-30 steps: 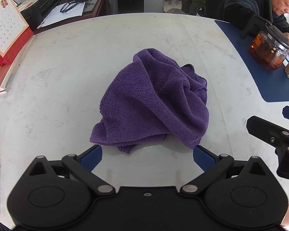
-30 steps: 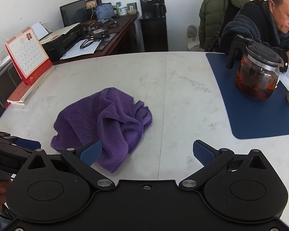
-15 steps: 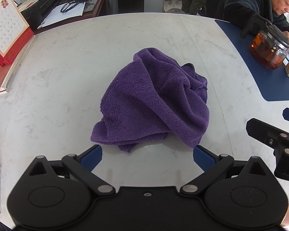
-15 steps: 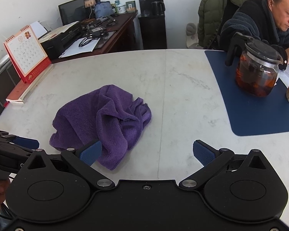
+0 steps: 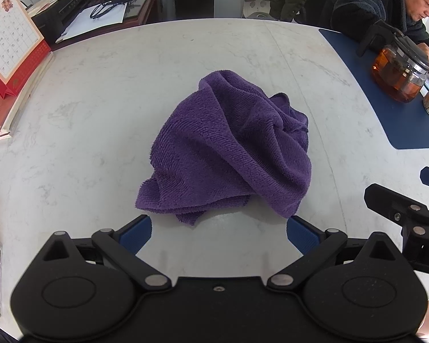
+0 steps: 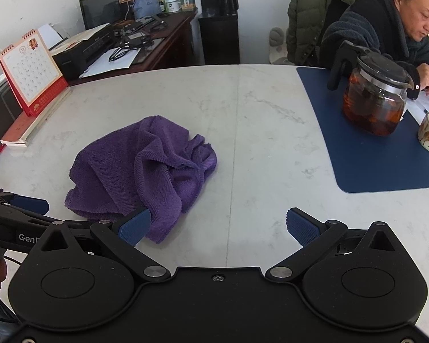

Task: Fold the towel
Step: 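Move both open grippers toward the crumpled purple towel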

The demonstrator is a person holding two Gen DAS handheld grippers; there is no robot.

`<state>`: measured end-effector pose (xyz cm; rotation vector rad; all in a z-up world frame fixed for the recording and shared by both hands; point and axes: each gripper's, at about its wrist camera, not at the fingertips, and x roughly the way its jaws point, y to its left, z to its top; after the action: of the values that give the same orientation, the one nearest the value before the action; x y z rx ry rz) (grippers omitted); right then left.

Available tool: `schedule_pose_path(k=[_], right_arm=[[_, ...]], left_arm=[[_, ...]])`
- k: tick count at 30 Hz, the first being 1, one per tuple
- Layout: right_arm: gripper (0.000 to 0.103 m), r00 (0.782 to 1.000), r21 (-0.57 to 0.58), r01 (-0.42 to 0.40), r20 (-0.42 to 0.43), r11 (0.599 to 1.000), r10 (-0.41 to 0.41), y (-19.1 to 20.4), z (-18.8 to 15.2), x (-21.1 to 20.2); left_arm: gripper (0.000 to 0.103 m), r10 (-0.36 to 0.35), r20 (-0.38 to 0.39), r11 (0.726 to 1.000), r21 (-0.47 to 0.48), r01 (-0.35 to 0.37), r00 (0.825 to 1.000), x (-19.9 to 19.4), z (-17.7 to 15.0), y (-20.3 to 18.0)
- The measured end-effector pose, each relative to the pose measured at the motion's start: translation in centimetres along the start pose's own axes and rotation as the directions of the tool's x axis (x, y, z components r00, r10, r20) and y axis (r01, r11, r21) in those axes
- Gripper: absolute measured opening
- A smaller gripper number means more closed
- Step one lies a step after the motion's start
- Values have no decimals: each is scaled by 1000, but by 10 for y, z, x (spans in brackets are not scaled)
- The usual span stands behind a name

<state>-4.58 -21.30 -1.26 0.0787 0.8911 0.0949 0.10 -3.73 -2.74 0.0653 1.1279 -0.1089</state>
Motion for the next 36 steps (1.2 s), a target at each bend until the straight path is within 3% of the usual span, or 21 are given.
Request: schedule_pose_path(k=[29, 36], right_arm=[[103, 1000, 3, 2, -21, 1000, -2, -1, 0, 5], [103, 999, 3, 3, -36, 1000, -3, -4, 2, 12]], left_arm=[[101, 3, -19, 1000, 8, -2, 1000, 6, 1, 0], [101, -54, -13, 998, -23, 53, 998, 12, -3, 17]])
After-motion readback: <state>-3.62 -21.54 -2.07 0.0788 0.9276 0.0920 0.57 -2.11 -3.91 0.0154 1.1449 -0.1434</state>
